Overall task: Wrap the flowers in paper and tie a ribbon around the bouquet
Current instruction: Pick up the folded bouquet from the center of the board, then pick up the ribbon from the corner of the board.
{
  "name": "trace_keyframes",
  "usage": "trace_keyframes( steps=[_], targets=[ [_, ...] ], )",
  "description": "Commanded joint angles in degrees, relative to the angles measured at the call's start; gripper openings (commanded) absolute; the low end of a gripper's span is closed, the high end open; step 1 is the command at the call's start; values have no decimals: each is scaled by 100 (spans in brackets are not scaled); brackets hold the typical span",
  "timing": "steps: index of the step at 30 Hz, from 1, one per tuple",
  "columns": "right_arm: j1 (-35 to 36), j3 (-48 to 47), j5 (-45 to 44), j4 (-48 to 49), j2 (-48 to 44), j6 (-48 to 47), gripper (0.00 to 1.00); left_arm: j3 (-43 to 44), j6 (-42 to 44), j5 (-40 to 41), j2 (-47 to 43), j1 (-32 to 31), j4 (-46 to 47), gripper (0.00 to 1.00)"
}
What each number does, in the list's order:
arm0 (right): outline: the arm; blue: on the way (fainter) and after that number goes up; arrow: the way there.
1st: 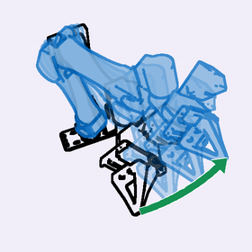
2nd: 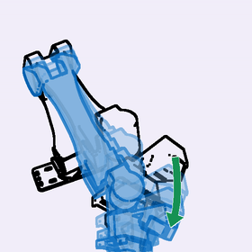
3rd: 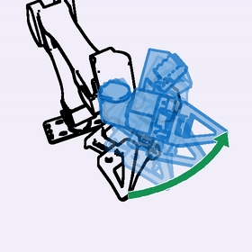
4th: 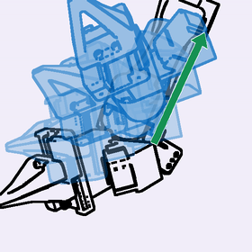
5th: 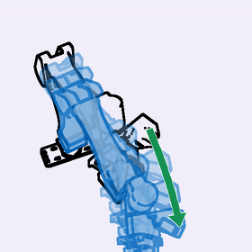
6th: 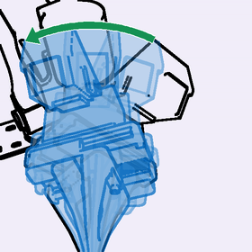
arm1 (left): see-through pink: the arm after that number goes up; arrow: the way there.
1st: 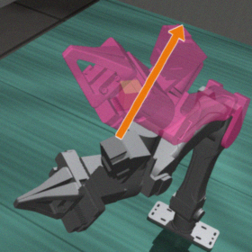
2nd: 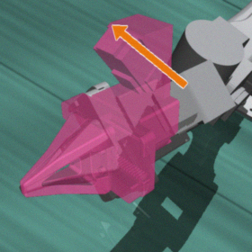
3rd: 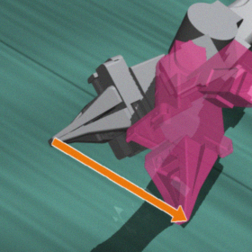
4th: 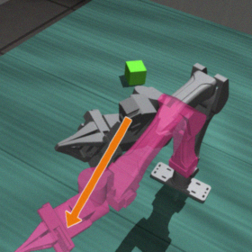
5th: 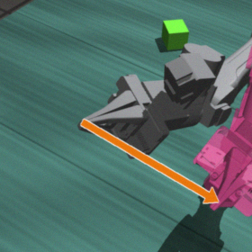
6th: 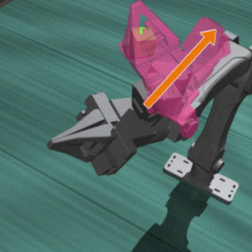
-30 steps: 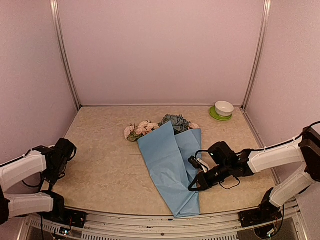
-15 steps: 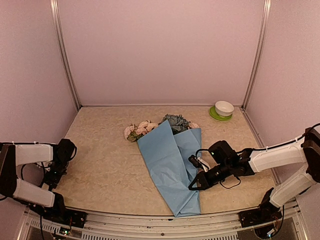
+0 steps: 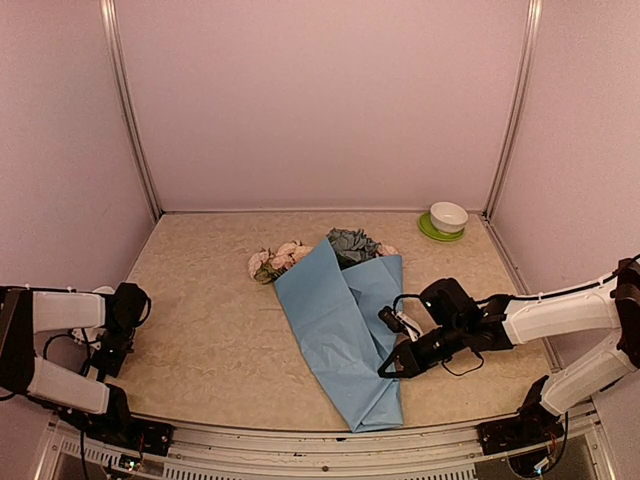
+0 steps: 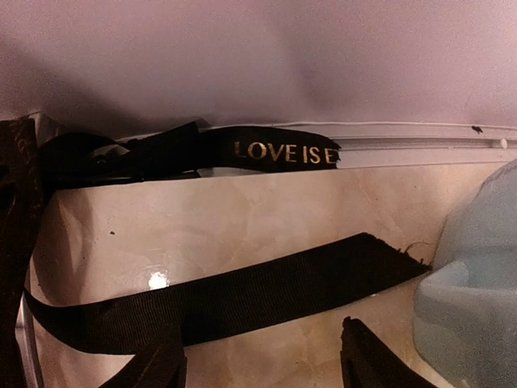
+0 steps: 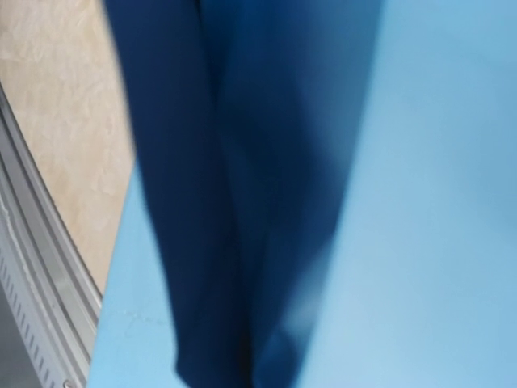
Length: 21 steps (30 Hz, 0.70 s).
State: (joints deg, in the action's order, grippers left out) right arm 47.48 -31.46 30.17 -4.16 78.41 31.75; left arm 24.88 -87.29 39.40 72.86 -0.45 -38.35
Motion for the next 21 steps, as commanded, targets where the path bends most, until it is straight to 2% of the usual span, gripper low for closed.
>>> trace_keyframes(
  steps=[1,3,4,6,15,16,17,18,19,21],
  targets=[
    [-21,-190,-112,-92,-156,-107,0,-95,101,-77,-56,84,199,55],
    [-20,-173,-122,-88,-196,-109,0,-106,201,-211,-9,312,289,57],
    [-20,-160,-124,-83,-207,-101,0,-120,281,-300,31,441,345,63],
    [-21,-117,-134,-41,-212,-83,0,-107,371,-424,115,641,411,69],
    [-20,-8,-106,49,-226,-65,0,157,308,-532,539,818,469,71],
    [-20,1,-120,42,-241,-56,0,160,309,-537,574,819,461,66],
    [-20,7,-132,53,-259,-57,0,151,293,-545,575,823,463,55],
    [-22,8,-141,55,-271,-56,0,118,230,-544,548,819,401,26],
    [-22,16,-143,53,-273,-55,0,88,147,-520,476,818,336,14],
    [-26,13,-136,59,-257,-46,0,-40,122,-476,211,819,317,9]
  ],
)
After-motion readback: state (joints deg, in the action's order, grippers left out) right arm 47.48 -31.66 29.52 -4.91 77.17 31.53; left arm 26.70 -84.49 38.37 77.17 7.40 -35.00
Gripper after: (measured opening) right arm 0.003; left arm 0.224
